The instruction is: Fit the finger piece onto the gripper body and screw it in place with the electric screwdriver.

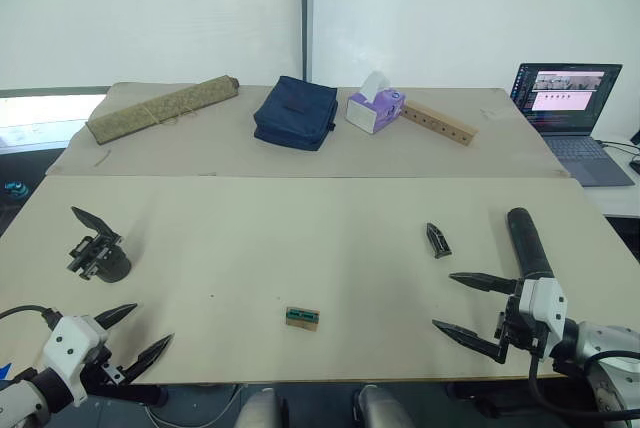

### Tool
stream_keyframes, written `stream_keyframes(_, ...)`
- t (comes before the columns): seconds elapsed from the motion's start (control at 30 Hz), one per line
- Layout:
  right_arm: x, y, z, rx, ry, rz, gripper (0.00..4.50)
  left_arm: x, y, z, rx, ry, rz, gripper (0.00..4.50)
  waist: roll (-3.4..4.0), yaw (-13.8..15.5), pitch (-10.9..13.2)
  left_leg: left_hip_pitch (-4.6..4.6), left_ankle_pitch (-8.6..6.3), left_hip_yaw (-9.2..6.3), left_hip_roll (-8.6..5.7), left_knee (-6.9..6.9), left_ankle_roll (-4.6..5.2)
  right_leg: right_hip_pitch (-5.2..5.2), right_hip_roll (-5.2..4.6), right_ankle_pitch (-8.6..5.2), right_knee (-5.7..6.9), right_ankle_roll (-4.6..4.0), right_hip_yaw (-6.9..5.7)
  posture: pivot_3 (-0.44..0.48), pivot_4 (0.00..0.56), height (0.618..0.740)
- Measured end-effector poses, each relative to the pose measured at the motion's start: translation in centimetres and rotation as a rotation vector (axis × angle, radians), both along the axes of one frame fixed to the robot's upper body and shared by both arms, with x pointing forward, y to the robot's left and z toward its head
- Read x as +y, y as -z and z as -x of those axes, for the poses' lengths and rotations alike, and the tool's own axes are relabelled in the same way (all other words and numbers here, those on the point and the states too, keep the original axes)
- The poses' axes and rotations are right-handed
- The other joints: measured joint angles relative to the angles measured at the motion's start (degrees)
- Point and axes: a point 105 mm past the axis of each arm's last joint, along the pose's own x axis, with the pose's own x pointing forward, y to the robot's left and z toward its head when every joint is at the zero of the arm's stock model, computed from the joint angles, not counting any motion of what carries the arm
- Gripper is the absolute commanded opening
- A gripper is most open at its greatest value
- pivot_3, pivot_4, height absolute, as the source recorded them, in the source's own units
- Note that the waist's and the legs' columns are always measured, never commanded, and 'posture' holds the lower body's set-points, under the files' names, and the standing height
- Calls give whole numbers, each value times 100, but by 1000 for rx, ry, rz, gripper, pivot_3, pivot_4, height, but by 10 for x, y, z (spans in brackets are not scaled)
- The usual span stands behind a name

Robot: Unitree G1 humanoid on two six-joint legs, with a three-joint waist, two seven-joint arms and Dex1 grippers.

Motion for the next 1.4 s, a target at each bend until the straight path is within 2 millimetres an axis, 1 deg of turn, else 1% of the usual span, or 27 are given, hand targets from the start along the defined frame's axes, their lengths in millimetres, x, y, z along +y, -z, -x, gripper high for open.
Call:
stream_keyframes(0.1, 1, -1, -2, -9, 5, -4, 4457, 0, -4, 2, -10, 8, 29, 4500, -1, -1, 0, 0, 0, 0, 3, 0, 0, 0, 1, 0, 0, 0, 0, 0, 150, 740)
stream_keyframes(0.23, 19, -4, -7, -37, 8, -68, 4457, 15, -26, 4, -79, -60, 140, 4500, 2, -18, 4, -1, -1, -6, 18, 0, -1, -7, 8, 1, 4, -1, 1, 0, 150, 740)
stream_keyframes(0.3, 24, -7, -11, -54, 15, -112, 4457, 18, -30, 7, -109, -89, 160, 4500, 5, -15, 3, 0, -2, -3, 16, -1, -2, -8, 8, 2, 3, 1, 6, 0, 150, 740)
stream_keyframes(0.37, 32, -11, -8, -74, -14, -178, 4457, 19, -24, 14, -111, -131, 184, 4500, 4, -16, 3, -1, -7, 7, 15, -1, -3, -8, 9, 9, 0, 15, 7, 0, 150, 740)
stream_keyframes(0.43, 42, -23, -2, -124, -86, -266, 4457, 25, -17, 22, -122, -206, 208, 4500, -1, -15, 6, -1, -8, 11, 16, 0, -2, -7, 10, 14, -1, 24, 7, 0, 150, 740)
stream_keyframes(0.53, 52, -38, 3, -206, -173, -309, 4457, 45, -9, 36, -146, -352, 215, 4500, -9, -18, 3, 4, -8, 11, 20, 0, -2, -6, 12, 5, -1, 8, 7, 0, 150, 740)
stream_keyframes(0.57, 54, -40, 6, -215, -199, -315, 4457, 51, -5, 42, -140, -397, 216, 4500, -10, -16, 3, 7, -9, 13, 20, 0, -3, -5, 13, 4, -1, 8, 7, 0, 150, 740)
stream_keyframes(0.67, 64, -40, 12, -216, -254, -343, 4457, 65, 0, 53, -156, -497, 214, 4500, -19, 8, 4, 6, -10, 15, 23, 0, -4, -6, 14, 0, 0, -1, 4, 0, 150, 740)
stream_keyframes(0.77, 73, -41, 17, -219, -295, -360, 4457, 70, 1, 52, -170, -545, 218, 4500, -20, 43, 4, 6, -10, 17, 22, 2, -4, -5, 10, -1, 0, -1, 4, 0, 150, 740)
stream_keyframes(0.9, 80, -49, 21, -247, -316, -368, 4457, 71, -1, 38, -200, -566, 236, 4500, -21, 46, 3, 6, -11, 18, 23, 2, -7, -4, 11, 1, 0, -1, 5, 0, 150, 740)
stream_keyframes(1.03, 88, -56, 20, -268, -332, -382, 4457, 61, 3, 6, -187, -566, 292, 4500, -24, 47, 1, 8, -11, 18, 22, 2, -7, -4, 14, 16, 3, 21, 4, 0, 150, 740)
stream_keyframes(1.17, 88, -60, 17, -282, -334, -375, 4457, 52, 0, -27, -185, -528, 260, 4500, -28, 40, -2, 10, -11, 20, 21, 2, -7, -1, 16, 23, 2, 29, 5, 0, 150, 740)
stream_keyframes(1.3, 87, -62, 14, -286, -330, -365, 4457, 52, 2, -49, -189, -567, 261, 4500, -26, 24, -1, 14, -11, 19, 20, 1, -7, 0, 16, 25, 6, 30, 5, 0, 150, 740)
stream_keyframes(1.4, 87, -64, 11, -290, -320, -368, 4457, 51, 1, -60, -193, -585, 262, 4500, -24, 13, -1, 20, -11, 18, 22, 1, -7, 3, 17, 25, 9, 29, 5, 0, 150, 740)
